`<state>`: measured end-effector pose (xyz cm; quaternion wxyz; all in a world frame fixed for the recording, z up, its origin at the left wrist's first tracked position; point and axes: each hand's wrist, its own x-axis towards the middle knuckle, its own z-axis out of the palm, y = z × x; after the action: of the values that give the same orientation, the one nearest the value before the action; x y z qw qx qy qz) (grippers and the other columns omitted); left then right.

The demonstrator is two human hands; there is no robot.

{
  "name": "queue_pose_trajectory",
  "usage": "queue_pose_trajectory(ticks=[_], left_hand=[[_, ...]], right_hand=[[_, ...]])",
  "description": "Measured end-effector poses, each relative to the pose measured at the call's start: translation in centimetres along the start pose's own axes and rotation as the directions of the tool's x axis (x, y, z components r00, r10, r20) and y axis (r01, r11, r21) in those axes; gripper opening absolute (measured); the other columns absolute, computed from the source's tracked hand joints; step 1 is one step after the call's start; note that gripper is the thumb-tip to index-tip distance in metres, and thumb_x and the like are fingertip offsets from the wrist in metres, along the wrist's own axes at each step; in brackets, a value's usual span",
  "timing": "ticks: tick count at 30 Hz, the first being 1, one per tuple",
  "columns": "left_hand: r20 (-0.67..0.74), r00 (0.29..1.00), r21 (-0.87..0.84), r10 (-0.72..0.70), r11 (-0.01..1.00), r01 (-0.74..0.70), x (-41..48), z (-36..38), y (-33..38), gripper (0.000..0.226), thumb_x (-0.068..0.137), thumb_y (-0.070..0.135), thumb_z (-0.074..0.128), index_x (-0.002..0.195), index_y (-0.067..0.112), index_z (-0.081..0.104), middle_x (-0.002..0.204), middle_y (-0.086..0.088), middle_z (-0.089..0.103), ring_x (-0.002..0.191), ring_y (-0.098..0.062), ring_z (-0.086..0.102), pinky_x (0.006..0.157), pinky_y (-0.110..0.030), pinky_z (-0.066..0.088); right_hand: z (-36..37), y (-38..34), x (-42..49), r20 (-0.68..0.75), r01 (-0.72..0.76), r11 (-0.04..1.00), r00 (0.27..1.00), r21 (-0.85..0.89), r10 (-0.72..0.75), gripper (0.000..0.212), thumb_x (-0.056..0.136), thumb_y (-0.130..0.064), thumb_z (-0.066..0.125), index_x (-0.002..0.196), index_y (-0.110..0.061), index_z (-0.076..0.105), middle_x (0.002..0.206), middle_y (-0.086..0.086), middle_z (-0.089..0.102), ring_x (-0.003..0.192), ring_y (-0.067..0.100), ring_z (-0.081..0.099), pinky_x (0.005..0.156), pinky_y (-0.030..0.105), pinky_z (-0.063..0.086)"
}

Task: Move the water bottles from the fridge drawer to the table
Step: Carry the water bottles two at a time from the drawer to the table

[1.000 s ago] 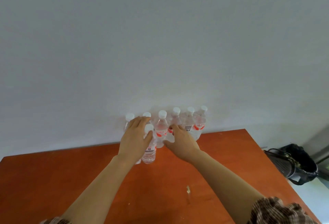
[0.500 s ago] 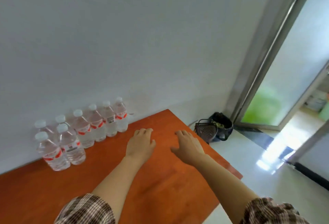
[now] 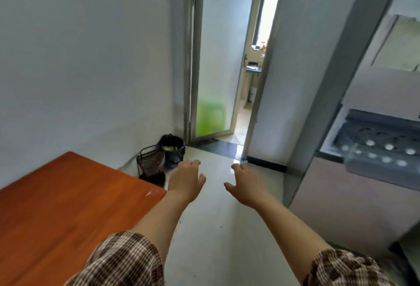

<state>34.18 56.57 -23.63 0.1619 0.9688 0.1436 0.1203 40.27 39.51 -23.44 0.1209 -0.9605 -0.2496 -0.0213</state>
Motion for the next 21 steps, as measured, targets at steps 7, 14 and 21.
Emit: queue_pose_trajectory(ticks=[7, 14, 21], left_hand=[[0.068, 0.962, -0.06, 0.263, 0.964, -0.26, 5.9, 5.9, 16.5, 0.042, 0.092, 0.032, 0.048, 0.131, 0.018, 0.046, 0.129, -0.006, 0.051, 0.122, -0.025, 0.043, 0.088, -0.037, 0.043], [0.097, 0.874, -0.146, 0.476, 0.876, -0.46, 12.6, 13.2, 31.4, 0.038, 0.09, 0.028, 0.049, 0.126, 0.016, 0.05, 0.126, -0.006, 0.054, 0.113, -0.023, 0.049, 0.089, -0.035, 0.045], [0.148, 0.793, -0.188, 0.59, 0.805, -0.563, 21.6, 19.6, 44.9, 0.042, 0.09, 0.031, 0.051, 0.13, 0.018, 0.046, 0.128, -0.005, 0.051, 0.117, -0.024, 0.047, 0.09, -0.039, 0.048]], right_hand=[[-5.5, 15.5, -1.6, -0.048, -0.269, 0.963, 0.962, -0.002, 0.268, 0.064, 0.091, -0.044, 0.053, 0.143, -0.014, 0.032, 0.141, 0.006, 0.041, 0.129, 0.027, 0.039, 0.102, 0.043, 0.035], [-9.2, 30.5, 0.0, -0.09, -0.45, 0.892, 0.888, 0.035, 0.451, 0.064, 0.091, -0.04, 0.055, 0.144, -0.012, 0.031, 0.146, 0.009, 0.038, 0.133, 0.027, 0.037, 0.105, 0.041, 0.036], [-12.5, 44.6, 4.4, -0.102, -0.577, 0.816, 0.814, -0.021, 0.572, 0.063, 0.092, -0.041, 0.053, 0.143, -0.014, 0.031, 0.146, 0.006, 0.037, 0.134, 0.026, 0.033, 0.106, 0.046, 0.031]])
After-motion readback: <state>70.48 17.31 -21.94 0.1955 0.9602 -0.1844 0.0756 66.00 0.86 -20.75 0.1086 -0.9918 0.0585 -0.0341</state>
